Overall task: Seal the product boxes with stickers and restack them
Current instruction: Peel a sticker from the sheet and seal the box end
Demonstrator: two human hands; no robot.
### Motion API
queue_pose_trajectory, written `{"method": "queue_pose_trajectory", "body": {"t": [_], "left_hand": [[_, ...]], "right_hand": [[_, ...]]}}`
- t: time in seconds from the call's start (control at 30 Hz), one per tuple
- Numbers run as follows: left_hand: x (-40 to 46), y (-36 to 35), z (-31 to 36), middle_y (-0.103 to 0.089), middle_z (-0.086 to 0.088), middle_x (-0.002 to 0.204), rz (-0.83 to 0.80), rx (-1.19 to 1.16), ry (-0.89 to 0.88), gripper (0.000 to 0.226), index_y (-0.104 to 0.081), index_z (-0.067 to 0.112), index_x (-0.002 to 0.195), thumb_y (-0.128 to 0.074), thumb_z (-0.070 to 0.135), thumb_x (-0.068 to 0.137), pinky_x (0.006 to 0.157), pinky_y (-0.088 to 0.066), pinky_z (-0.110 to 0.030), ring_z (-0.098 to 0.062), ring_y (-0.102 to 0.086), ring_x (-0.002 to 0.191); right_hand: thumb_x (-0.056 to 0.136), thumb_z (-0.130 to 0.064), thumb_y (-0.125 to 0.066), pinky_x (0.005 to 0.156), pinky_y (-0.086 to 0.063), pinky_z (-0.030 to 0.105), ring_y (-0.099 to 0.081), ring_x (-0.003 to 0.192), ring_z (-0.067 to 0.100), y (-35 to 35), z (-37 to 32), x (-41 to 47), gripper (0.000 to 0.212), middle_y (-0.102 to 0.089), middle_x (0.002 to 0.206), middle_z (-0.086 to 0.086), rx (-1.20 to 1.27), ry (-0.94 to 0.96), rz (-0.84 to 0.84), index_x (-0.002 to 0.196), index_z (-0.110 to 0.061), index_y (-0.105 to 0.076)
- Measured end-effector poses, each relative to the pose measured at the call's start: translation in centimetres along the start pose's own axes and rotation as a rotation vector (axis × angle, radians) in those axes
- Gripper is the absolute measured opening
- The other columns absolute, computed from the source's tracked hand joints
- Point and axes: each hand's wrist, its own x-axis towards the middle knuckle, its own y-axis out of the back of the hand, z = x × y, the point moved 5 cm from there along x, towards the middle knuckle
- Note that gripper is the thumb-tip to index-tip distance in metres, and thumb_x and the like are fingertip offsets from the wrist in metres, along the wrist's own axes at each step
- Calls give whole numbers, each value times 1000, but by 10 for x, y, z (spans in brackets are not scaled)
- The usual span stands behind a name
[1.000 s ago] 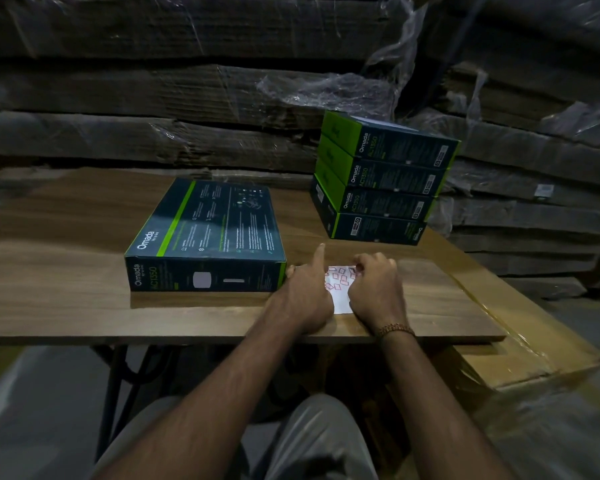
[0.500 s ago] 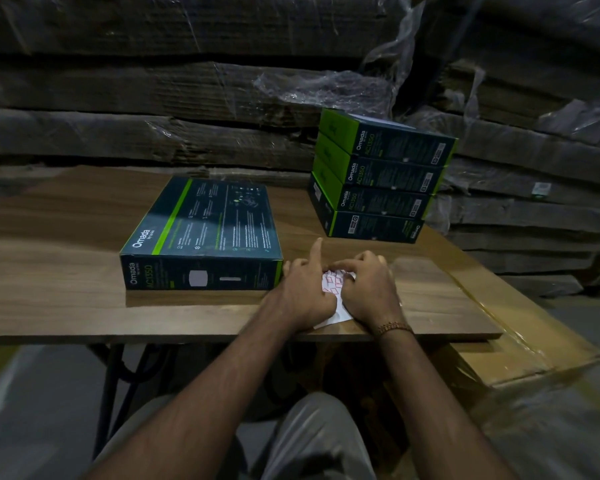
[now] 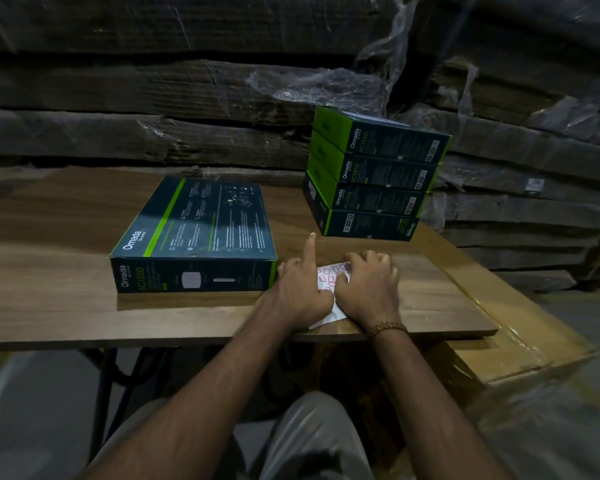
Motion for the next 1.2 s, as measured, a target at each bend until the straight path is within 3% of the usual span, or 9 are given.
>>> {"method": "queue_pose_trajectory", "body": {"t": [0.17, 0.37, 0.47, 0.57, 0.7, 0.83, 0.93, 1.03, 1.2], "left_hand": [[10, 2, 8, -45, -16, 153, 49, 73, 52, 83, -15, 24, 168, -66, 33, 103, 111, -45, -49, -34, -40, 144], [45, 15, 19, -55, -9, 152, -81, -16, 214, 94, -37, 19, 158, -92, 20, 82, 104, -53, -42, -32, -54, 139], [52, 22, 19, -58, -9, 146, -90, -135, 279, 83, -46, 21, 153, -91, 15, 83, 102, -58, -44, -31, -61, 129], [51, 21, 13, -66, -6, 122, -90, -284, 298, 74, -51, 27, 146, -90, 13, 84, 87, -66, -43, -26, -72, 106], [39, 14, 6, -75, -5, 116, -77, -537, 224, 64, -57, 22, 139, -88, 5, 86, 63, -65, -31, -17, -81, 79], [27, 9, 5, -79, -1, 113, -86, -686, 123, 46, -65, 20, 127, -85, 7, 88, 68, -66, -31, -14, -81, 84], [23, 8, 7, -82, -2, 102, -90, -810, 122, 23, -71, 16, 119, -78, 18, 97, 71, -65, -32, -17, -82, 86], [24, 8, 6, -83, 0, 96, -32, -781, 153, 14, -74, 15, 113, -69, 25, 104, 66, -63, -25, -14, -81, 82], [26, 5, 4, -83, 0, 91, 33, -732, 182, 17, -73, 14, 105, -63, 28, 108, 64, -61, -22, -11, -80, 77]], "right_hand": [[99, -43, -52, 110, -38, 48, -48, 129, 31, 2, 0, -2, 47, -58, 139, 11, 21, -71, 3, 140, -21, -62], [98, -49, -59, 108, -46, 47, -49, 128, 30, 2, 9, -2, 56, -55, 137, 11, 108, -150, 84, 144, -18, -55], [101, -48, -56, 114, -40, 52, -48, 133, 32, -1, 14, 1, 64, -57, 144, 11, 156, -195, 103, 155, -17, -45], [102, -44, -58, 118, -37, 55, -48, 138, 30, 0, 16, 2, 63, -58, 147, 8, 258, -212, 121, 158, -19, -41], [100, -25, -64, 105, -52, 58, -58, 121, 24, 4, 30, 3, 48, -57, 128, 0, 522, -245, 228, 146, -26, -49], [99, -10, -65, 101, -57, 55, -59, 117, 16, 6, 38, -1, 45, -45, 120, -11, 592, -241, 308, 138, -28, -53], [101, -7, -62, 96, -60, 52, -58, 120, 17, 7, 35, -1, 44, -45, 122, -10, 594, -193, 327, 137, -31, -53], [103, -8, -61, 90, -63, 50, -57, 123, 18, 7, 33, -1, 43, -45, 126, -9, 604, -171, 343, 135, -35, -51], [97, -6, -67, 107, -51, 52, -50, 126, 21, 13, 27, -7, 47, -52, 131, 0, 434, -150, 370, 138, -27, -55]]}}
